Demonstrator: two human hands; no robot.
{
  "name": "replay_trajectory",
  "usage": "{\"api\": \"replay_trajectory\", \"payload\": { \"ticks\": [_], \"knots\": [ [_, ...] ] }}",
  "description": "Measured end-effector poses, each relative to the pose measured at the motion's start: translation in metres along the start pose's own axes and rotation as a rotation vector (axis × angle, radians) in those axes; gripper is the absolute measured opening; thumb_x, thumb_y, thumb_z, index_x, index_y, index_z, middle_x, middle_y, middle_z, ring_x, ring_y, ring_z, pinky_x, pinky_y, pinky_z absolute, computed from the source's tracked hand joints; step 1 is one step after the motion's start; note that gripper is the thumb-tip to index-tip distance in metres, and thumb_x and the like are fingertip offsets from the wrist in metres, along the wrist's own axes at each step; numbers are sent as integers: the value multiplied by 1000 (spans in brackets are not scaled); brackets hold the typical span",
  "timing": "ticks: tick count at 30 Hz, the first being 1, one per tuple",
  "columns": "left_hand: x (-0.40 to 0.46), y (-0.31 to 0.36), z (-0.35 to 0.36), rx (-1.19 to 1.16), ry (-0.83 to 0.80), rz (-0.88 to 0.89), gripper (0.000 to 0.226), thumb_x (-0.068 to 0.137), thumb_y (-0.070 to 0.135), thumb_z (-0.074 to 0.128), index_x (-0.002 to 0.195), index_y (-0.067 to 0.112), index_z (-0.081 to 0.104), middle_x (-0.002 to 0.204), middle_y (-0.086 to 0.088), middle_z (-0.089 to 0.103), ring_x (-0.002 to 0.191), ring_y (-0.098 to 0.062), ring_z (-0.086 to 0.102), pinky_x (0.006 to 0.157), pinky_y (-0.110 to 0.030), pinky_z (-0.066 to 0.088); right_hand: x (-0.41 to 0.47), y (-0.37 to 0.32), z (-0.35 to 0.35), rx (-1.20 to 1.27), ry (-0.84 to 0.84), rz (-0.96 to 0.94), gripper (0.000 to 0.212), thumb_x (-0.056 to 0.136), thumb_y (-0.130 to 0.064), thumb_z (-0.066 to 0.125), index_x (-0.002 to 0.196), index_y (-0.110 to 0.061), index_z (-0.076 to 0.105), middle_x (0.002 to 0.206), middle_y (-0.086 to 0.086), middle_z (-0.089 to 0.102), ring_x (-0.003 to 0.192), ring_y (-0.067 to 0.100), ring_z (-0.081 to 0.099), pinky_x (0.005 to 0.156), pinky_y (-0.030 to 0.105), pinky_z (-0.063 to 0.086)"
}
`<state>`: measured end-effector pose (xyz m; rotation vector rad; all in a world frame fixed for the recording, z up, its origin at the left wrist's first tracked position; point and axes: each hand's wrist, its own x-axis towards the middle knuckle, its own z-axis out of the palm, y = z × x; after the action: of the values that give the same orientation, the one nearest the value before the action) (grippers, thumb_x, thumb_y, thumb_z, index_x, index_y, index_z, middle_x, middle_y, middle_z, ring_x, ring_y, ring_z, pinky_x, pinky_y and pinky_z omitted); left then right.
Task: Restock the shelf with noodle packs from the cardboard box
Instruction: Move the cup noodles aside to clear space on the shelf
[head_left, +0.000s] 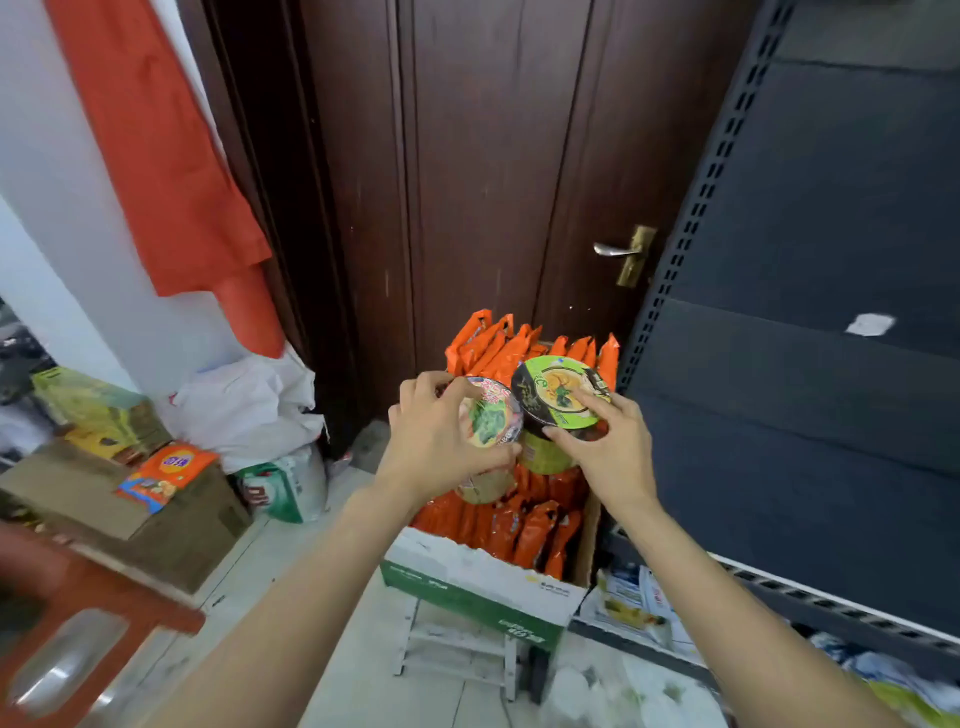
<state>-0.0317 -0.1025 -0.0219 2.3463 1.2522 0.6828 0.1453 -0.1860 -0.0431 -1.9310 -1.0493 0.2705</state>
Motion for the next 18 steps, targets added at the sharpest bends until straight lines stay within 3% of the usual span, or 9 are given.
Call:
{"api": "replay_trajectory", "payload": {
  "ticks": [4, 8, 14, 18],
  "knots": [
    [7, 60, 17, -62, 31, 66, 76, 50, 71, 64, 112, 28, 58, 121, 2, 43, 116, -22, 34, 96, -40, 34, -4, 15, -59, 50, 144, 38, 61, 69, -33, 81, 126, -24, 60, 126, -2, 44, 120, 14, 46, 107, 34, 37],
    [11, 130, 48, -80, -12, 172, 83, 46, 76, 53, 112, 26, 58, 122, 0, 43, 119, -23, 33, 101, -43, 34, -16, 47, -129, 37, 264, 89, 61, 70, -33, 81, 127, -24, 59, 119, -6, 40, 119, 15, 46, 106, 33, 38],
    [-3, 257, 124, -96, -132, 274, 64, 59, 62, 71, 113, 29, 57, 124, 0, 43, 119, -21, 32, 102, -39, 31, -42, 128, -251, -59, 362, 196, 61, 75, -35, 77, 131, -25, 56, 130, 1, 41, 123, 15, 41, 105, 26, 32],
    [-26, 347, 184, -100, -195, 314, 68, 63, 60, 68, 120, 26, 54, 126, -1, 41, 121, -22, 31, 102, -40, 28, -56, 195, -336, -105, 382, 265, 61, 76, -37, 75, 132, -27, 54, 134, 1, 39, 127, 15, 37, 102, 20, 27]
  ]
}}
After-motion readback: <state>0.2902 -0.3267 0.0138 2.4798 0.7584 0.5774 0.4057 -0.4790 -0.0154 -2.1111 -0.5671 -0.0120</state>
